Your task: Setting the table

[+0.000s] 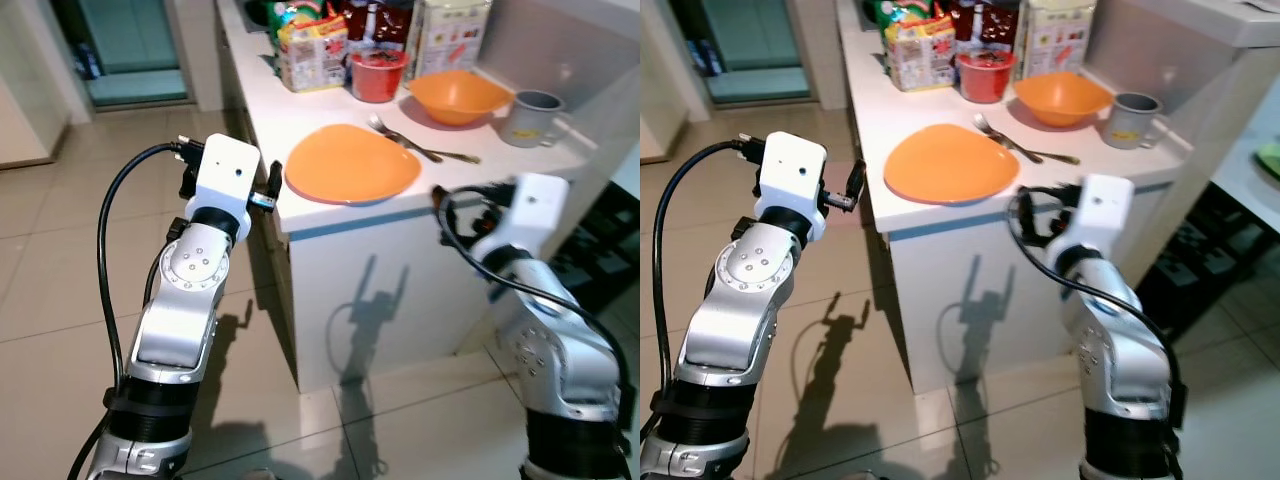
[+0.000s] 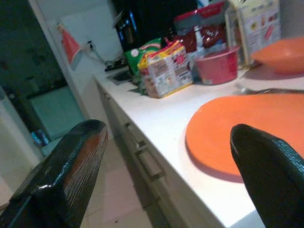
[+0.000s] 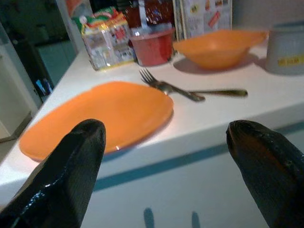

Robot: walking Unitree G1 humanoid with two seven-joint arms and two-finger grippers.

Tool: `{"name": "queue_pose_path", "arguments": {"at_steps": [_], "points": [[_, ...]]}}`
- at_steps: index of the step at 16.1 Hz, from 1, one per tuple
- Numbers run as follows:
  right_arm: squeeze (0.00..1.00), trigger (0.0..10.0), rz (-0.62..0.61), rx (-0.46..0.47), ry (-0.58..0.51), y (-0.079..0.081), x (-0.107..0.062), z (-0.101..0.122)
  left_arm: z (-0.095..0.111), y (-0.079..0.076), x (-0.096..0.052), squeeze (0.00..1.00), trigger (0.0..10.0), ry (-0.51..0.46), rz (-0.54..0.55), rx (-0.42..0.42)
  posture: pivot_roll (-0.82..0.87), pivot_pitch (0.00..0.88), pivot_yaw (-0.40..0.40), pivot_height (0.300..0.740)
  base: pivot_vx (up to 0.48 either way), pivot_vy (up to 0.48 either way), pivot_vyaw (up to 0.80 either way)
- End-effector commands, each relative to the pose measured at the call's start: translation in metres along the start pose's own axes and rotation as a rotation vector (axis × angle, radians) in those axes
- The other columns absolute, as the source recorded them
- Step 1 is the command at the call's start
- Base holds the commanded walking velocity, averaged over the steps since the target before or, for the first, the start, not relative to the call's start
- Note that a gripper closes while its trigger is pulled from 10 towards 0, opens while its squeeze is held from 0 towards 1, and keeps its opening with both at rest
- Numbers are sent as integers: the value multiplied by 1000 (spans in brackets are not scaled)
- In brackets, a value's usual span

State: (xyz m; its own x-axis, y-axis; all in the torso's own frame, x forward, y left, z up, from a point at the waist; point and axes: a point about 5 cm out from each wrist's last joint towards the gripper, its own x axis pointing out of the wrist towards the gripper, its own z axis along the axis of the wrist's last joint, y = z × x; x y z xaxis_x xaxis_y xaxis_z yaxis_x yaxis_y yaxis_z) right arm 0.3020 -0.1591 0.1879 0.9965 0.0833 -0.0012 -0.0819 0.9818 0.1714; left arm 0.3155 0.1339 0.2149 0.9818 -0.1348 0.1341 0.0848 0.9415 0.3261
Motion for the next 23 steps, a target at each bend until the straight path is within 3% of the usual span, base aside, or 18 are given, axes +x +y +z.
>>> {"name": "queue_pose_path", "arguments": {"at_steps": [1,6,9,19,23], "points": [[0,10000,1,-19,-1,0,3,3,3,2,1,0,10000,-16,9,-8,34,0,-5,740,0,0,0],[0,10000,-6,-71,0,-2,8,4,4,6,3,0,10000,-17,27,-13,47,0,-22,740,359,0,160],[0,10000,-12,-68,-6,-2,9,5,4,8,4,0,10000,-16,35,-16,44,0,-21,740,382,0,669],[0,10000,-52,-60,11,-8,6,1,5,8,7,0,10000,-23,26,-17,36,0,-21,740,383,0,0],[0,10000,-52,-28,33,-7,2,-3,5,5,6,0,10000,-25,7,-20,35,0,-20,740,366,0,-800]]}}
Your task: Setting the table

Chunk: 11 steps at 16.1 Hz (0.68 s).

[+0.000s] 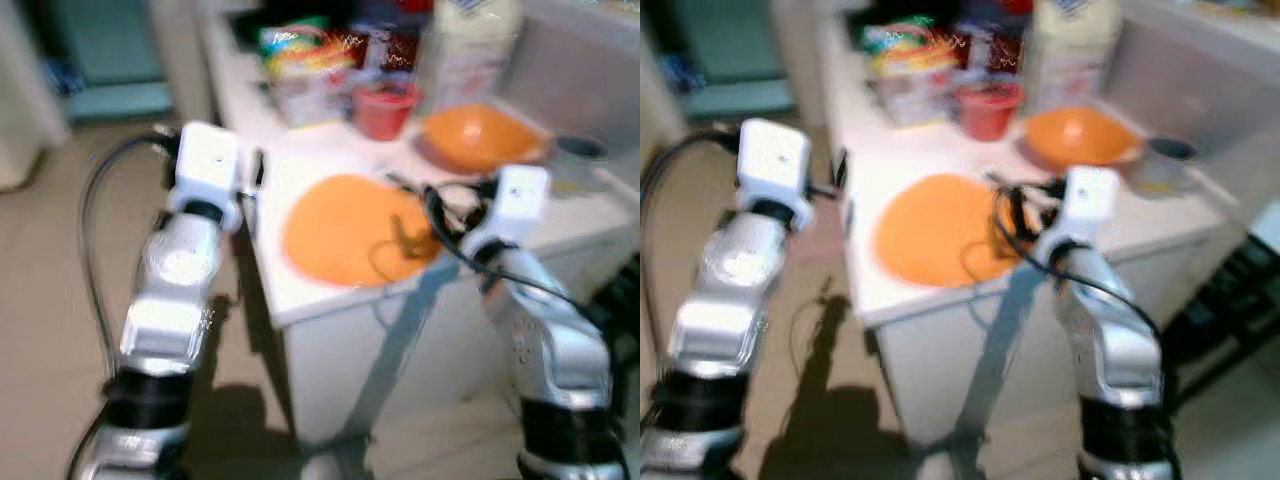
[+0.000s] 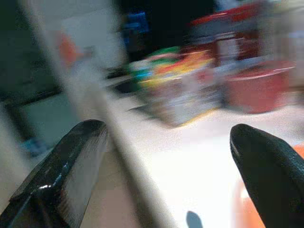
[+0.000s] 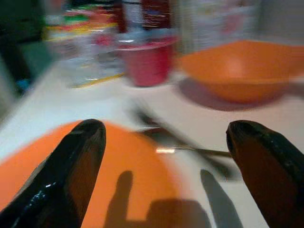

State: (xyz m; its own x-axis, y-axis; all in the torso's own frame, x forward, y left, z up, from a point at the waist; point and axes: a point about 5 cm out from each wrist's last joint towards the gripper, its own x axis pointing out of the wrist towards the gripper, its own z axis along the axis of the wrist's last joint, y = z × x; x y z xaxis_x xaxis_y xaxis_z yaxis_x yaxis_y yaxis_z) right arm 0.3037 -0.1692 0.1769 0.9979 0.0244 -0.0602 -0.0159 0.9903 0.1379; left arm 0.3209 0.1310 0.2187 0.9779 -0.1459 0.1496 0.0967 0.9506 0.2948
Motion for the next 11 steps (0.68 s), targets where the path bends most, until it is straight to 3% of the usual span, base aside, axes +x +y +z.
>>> {"name": "queue_pose_path", "arguments": {"at_steps": [1,4,8,9,10,11], "points": [[0,10000,14,1,-15,5,0,6,1,5,0,0,10000,-8,1,-4,35,0,-20,740,0,0,0],[0,10000,7,1,-6,4,-2,8,-2,-5,-3,0,10000,4,-96,-40,34,0,-19,740,0,0,0],[0,10000,1,18,39,-8,-4,8,-17,-15,-3,0,10000,91,-242,-122,30,0,-20,740,0,0,0],[549,10000,12,34,42,-12,-4,10,-20,-18,-3,0,10000,104,-296,-156,28,0,-20,740,0,0,0],[1000,10000,18,40,44,-16,-4,13,-21,-22,-1,0,10000,106,-355,-227,28,0,-20,740,0,0,0],[1000,10000,21,42,46,-19,-3,14,-21,-23,0,0,10000,108,-383,-248,27,0,-23,740,0,0,0]]}}
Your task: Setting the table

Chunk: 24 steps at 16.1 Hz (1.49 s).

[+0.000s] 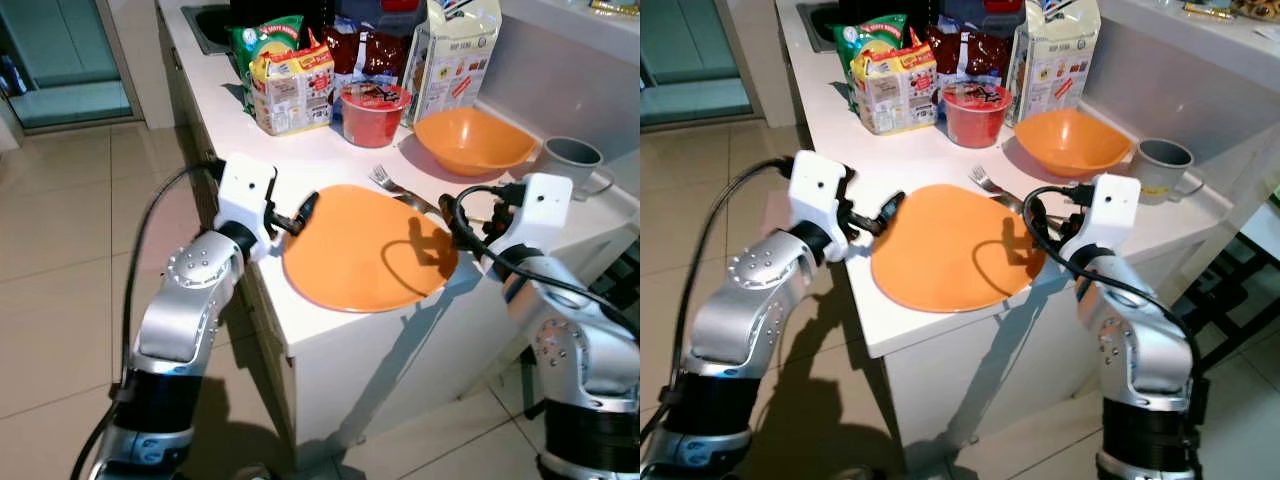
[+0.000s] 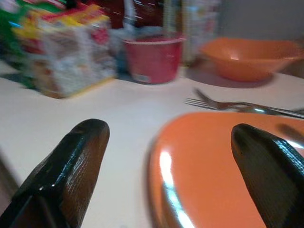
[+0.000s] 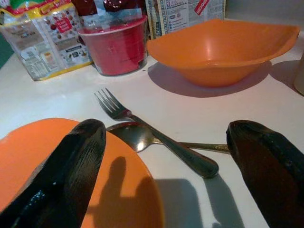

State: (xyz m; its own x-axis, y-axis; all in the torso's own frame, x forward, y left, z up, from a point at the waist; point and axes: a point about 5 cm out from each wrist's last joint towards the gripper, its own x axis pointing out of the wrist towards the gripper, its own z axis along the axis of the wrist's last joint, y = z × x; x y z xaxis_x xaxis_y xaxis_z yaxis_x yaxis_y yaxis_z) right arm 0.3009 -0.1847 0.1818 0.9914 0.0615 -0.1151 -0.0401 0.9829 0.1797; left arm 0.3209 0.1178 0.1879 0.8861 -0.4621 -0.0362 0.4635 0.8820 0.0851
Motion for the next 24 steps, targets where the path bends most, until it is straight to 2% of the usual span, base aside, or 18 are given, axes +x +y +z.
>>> {"name": "queue_pose_path", "arguments": {"at_steps": [1,3,6,8,10,11,13,14,15,22,24], "points": [[1000,10000,-6,4,-13,-7,1,9,4,-3,4,0,10000,-7,-53,-32,28,0,-23,740,0,0,0],[1000,10000,-9,8,-10,-13,2,12,2,-3,7,0,10000,8,-111,-61,30,0,-28,740,0,0,0],[1000,10000,15,14,16,-18,4,14,-2,-2,15,0,10000,49,-176,-53,31,0,-34,740,0,0,0],[1000,10000,40,-7,43,-18,3,12,-7,2,18,0,10000,94,-170,-5,24,0,-31,740,0,0,0],[1000,10000,36,-24,53,-20,2,11,-6,3,20,0,10000,84,-159,-7,24,0,-32,740,0,0,0],[0,10000,32,-21,55,-20,1,9,-3,2,20,0,10000,69,-154,0,29,0,-45,740,0,0,0],[0,10000,28,3,32,-22,2,10,-1,1,21,0,10000,54,-148,18,24,0,-57,740,0,0,0],[0,10000,46,74,-41,-22,2,17,3,3,24,0,10000,27,-115,39,19,0,-80,740,0,0,0],[0,10000,59,90,-63,-24,1,19,5,2,25,0,10000,22,-97,54,12,0,-99,740,0,0,0],[0,10000,89,73,-97,-33,-1,24,1,-10,19,0,10000,35,-74,132,13,0,-159,740,0,0,0],[0,10000,109,73,-98,-32,-3,25,3,-16,17,0,10000,29,-73,130,4,0,-176,740,0,0,0]]}}
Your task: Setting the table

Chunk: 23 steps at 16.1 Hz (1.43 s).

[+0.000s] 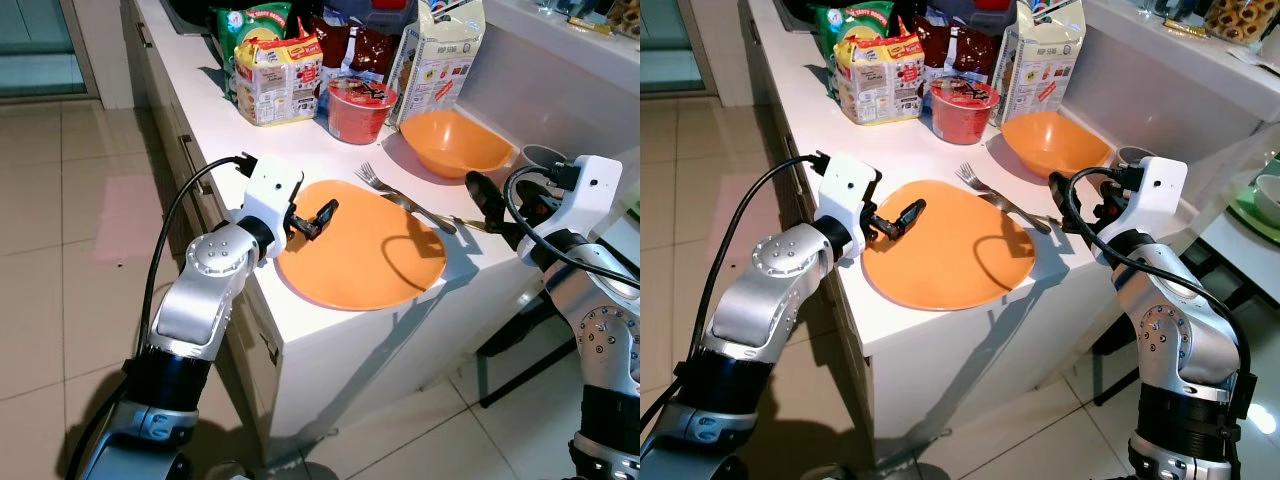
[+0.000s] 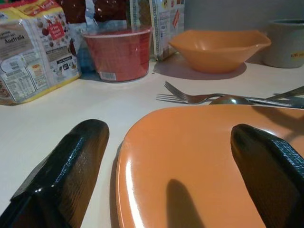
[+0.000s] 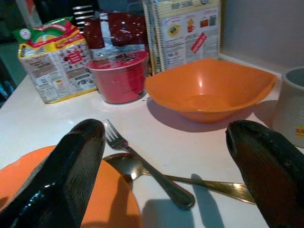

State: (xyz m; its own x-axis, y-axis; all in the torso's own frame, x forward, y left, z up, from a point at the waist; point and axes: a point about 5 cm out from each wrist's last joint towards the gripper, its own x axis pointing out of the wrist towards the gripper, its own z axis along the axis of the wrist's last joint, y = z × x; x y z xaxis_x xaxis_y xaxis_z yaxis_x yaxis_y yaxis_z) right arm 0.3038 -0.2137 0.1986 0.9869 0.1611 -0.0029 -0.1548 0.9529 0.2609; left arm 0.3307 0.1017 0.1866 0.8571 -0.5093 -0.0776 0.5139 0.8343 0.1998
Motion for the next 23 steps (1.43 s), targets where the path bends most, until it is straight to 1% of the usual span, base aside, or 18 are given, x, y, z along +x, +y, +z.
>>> {"name": "queue_pose_path", "arguments": {"at_steps": [1,5,8,13,23], "points": [[0,10000,-10,-6,-11,-6,-3,4,3,-8,0,0,10000,-2,-16,12,0,0,-178,740,0,0,0],[0,10000,-11,0,-30,-10,-5,9,3,-14,-2,0,10000,2,-21,10,-9,0,-188,740,0,0,0],[0,10000,10,6,-38,-8,-6,11,3,-15,-4,0,10000,5,-7,16,-11,0,-193,740,0,0,0],[0,10000,46,18,-62,-5,-4,15,5,-18,-4,0,10000,6,-11,40,-8,0,-209,740,0,0,0],[0,10000,61,28,-78,-6,-4,19,7,-21,-3,0,10000,6,-16,34,-11,0,-219,740,0,0,0]]}}
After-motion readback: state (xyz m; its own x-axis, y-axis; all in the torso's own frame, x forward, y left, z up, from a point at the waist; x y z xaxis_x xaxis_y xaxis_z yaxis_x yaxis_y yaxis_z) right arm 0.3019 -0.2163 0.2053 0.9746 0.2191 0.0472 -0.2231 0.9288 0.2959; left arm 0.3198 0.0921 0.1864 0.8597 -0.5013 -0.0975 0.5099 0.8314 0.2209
